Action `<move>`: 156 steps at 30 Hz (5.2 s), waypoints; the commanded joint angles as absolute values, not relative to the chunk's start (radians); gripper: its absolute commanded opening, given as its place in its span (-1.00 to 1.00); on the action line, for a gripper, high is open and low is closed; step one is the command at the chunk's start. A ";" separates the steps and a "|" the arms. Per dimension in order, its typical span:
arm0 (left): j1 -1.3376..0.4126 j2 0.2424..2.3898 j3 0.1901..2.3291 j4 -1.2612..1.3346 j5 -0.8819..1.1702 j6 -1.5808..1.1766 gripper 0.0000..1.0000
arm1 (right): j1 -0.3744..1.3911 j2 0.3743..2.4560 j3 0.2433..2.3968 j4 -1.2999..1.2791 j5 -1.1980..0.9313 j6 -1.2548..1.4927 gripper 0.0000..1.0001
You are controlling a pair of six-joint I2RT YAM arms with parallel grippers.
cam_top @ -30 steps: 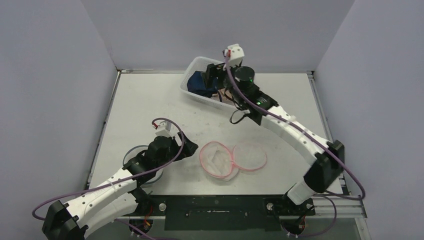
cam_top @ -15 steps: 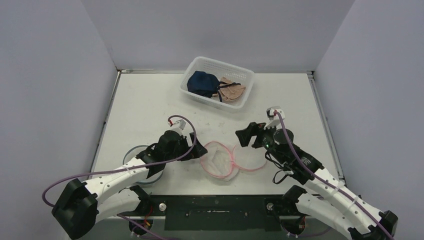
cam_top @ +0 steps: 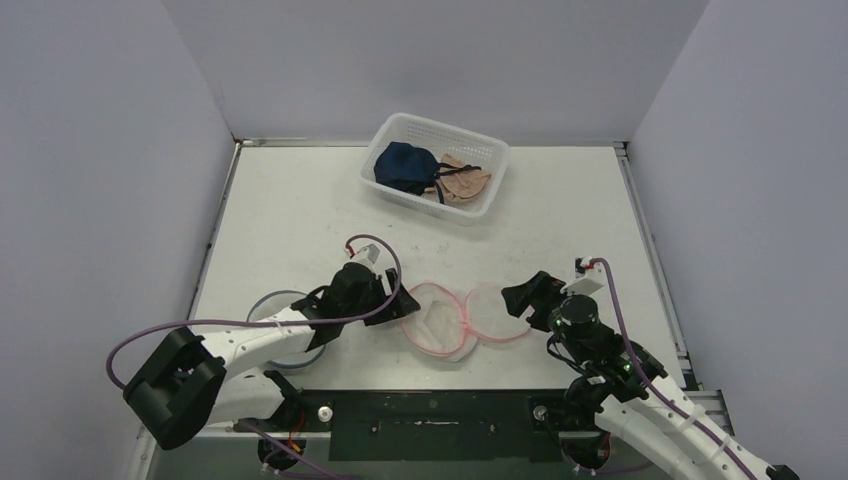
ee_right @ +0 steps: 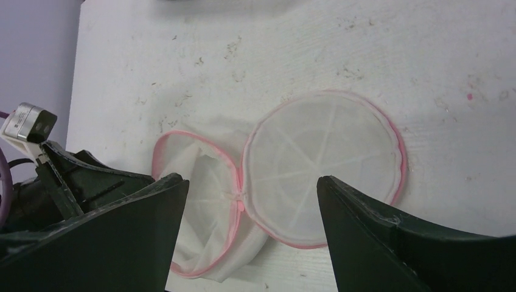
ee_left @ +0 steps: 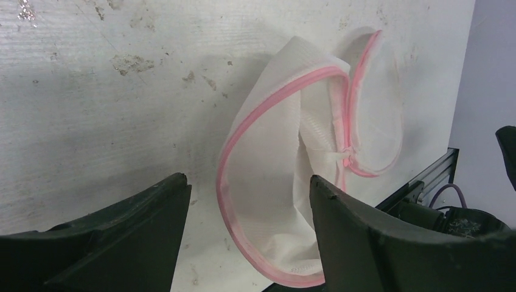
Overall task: Unzip the laundry bag and remove the bra
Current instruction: Place the bra in the bin, then close the laundry bag at the center of the board.
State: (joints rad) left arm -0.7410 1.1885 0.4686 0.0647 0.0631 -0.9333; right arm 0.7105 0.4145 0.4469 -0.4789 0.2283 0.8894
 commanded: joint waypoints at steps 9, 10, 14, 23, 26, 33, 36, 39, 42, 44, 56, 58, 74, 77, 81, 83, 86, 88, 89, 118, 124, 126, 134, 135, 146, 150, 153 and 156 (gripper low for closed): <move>-0.747 1.222 0.394 0.265 0.098 -0.999 0.05 | 0.718 0.386 0.306 -0.672 0.286 1.290 0.64; -0.747 1.221 0.386 0.276 0.100 -1.004 0.03 | 0.717 0.381 0.289 -0.671 0.278 1.313 0.65; -0.751 1.227 0.362 0.317 0.111 -1.018 -0.02 | 0.718 0.390 0.228 -0.624 0.263 1.368 0.68; -0.762 1.192 0.359 0.294 0.099 -1.026 0.09 | 0.718 0.521 0.122 -0.288 0.237 1.403 0.66; -0.762 1.158 0.352 0.271 0.090 -1.026 0.17 | 0.718 0.567 0.118 -0.204 0.243 1.368 0.55; -0.756 1.085 0.334 0.224 0.072 -1.028 0.24 | 0.718 0.497 0.125 -0.195 0.321 1.291 0.08; -0.756 1.080 0.330 0.224 0.077 -1.031 0.24 | 0.718 0.494 0.126 -0.188 0.329 1.248 -0.08; -0.756 1.096 0.325 0.226 0.081 -1.031 0.22 | 0.718 0.506 0.133 -0.183 0.333 1.220 -0.20; -0.756 1.113 0.314 0.234 0.079 -1.035 0.13 | 0.718 0.504 0.138 -0.180 0.335 1.202 -0.30; -0.756 1.120 0.310 0.238 0.076 -1.038 0.06 | 0.718 0.493 0.140 -0.181 0.341 1.192 -0.37; -0.756 1.113 0.346 0.186 0.045 -1.020 -0.95 | 0.721 0.449 0.180 -0.178 0.356 1.078 -0.68; -0.756 1.095 0.365 0.158 0.035 -1.011 -1.00 | 0.722 0.448 0.207 -0.179 0.361 1.037 -0.73; -0.756 1.038 0.922 -0.270 0.008 -0.756 -1.00 | 0.730 0.641 0.752 -0.224 0.289 0.386 -0.89; -0.763 1.067 1.042 -0.337 0.007 -0.727 -1.00 | 0.732 0.681 0.838 -0.266 0.338 0.333 -0.89; -0.765 1.088 0.993 -0.303 0.008 -0.746 -1.00 | 0.732 0.676 0.812 -0.278 0.414 0.321 -0.89; -0.760 1.111 0.947 -0.262 0.022 -0.761 -1.00 | 0.732 0.663 0.792 -0.268 0.439 0.325 -0.89; -0.754 1.163 0.959 -0.244 0.039 -0.762 -1.00 | 0.732 0.671 0.818 -0.272 0.493 0.334 -0.89; -0.753 1.200 1.007 -0.240 0.047 -0.750 -1.00 | 0.734 0.686 0.867 -0.285 0.536 0.344 -0.89; -0.752 1.215 1.031 -0.234 0.050 -0.738 -1.00 | 0.735 0.693 0.883 -0.293 0.555 0.353 -0.89; -0.752 1.228 0.906 -0.420 -0.043 -0.547 -1.00 | 0.752 0.545 0.330 -0.220 0.322 0.895 -0.19; -0.752 1.242 0.912 -0.473 -0.030 -0.513 -1.00 | 0.720 0.564 0.291 -0.203 0.268 0.919 0.54; -0.752 1.246 0.915 -0.490 -0.025 -0.502 -1.00 | 0.693 0.575 0.291 -0.213 0.242 0.917 0.64; -0.750 1.249 0.938 -0.539 -0.085 -0.481 -1.00 | 0.532 0.543 0.199 -0.221 0.032 1.010 0.99; -0.750 1.249 0.942 -0.542 -0.092 -0.477 -1.00 | 0.518 0.536 0.172 -0.200 0.011 1.033 0.95; -0.742 1.255 0.969 -0.580 -0.113 -0.438 -1.00 | 0.473 0.646 0.040 0.094 -0.064 1.179 0.80; -0.742 1.258 0.972 -0.587 -0.113 -0.430 -1.00 | 0.418 0.796 0.046 0.223 -0.075 1.171 0.81; -0.740 1.264 0.978 -0.589 -0.110 -0.424 -1.00 | 0.378 0.897 0.044 0.314 -0.107 1.172 0.82; -0.739 1.268 0.979 -0.592 -0.113 -0.419 -1.00 | 0.362 0.956 0.048 0.379 -0.104 1.163 0.83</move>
State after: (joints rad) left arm -0.7444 1.2610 0.9287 -0.5915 -0.1013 -0.4446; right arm 0.3847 0.8761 0.0570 0.2985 -0.1055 1.1770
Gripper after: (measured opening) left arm 0.009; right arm 0.907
